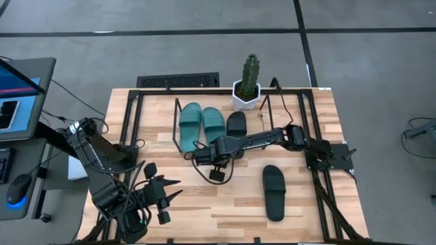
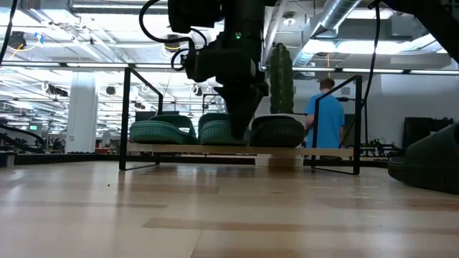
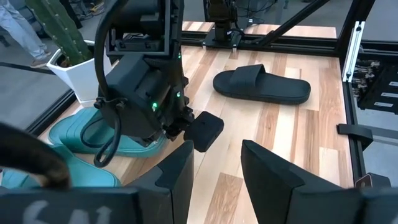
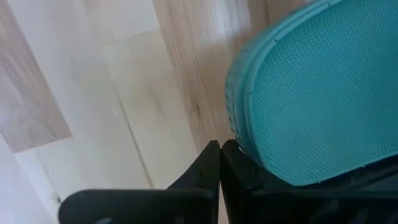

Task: Pick and place slides into the shelf
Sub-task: Adjust the right light blue slipper on the shelf

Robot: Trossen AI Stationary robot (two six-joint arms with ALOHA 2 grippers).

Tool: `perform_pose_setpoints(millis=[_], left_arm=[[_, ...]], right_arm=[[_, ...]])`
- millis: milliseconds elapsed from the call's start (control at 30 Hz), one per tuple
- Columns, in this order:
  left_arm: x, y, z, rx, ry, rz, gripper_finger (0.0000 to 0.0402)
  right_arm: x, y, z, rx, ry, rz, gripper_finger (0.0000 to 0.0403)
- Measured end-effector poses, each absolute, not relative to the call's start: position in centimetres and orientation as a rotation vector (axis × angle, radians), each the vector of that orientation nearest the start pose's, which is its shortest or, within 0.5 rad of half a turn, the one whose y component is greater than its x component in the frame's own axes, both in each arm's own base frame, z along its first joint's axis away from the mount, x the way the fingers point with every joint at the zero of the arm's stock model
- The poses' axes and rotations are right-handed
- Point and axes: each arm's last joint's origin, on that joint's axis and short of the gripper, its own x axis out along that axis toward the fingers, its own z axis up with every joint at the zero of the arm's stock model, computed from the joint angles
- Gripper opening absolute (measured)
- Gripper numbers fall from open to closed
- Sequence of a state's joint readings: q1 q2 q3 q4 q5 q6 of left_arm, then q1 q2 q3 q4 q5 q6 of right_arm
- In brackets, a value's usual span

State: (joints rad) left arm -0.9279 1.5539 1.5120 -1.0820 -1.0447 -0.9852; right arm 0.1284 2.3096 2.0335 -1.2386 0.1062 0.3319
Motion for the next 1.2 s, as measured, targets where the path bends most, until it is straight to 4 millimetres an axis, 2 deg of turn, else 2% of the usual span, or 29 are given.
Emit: perform_pose_setpoints(millis=[333,667,1000,1200], left_arm=[[19.9,-22.4,34.3,-0.022,0.474,0.375,0.0124],[19.9,-22.4,34.3,-0.021,0.474,0.375,0.0124],[19.9,-22.4,34.3,-0.021,0.474,0.375,0.0124],[19.9,-22.4,34.3,-0.021,0.474,0.375,0.0124]], right_arm=[[45.7,5.2,19.4,0.082,1.439,-0.216,0.0000],[46.4,4.0,21.2,0.086,1.371,-0.237,0.0000],[46.3,5.9,21.7,0.056,1.376,-0.151,0.0000],[46.0,7.1,22.0,-0.004,1.380,-0.156,0.0000]])
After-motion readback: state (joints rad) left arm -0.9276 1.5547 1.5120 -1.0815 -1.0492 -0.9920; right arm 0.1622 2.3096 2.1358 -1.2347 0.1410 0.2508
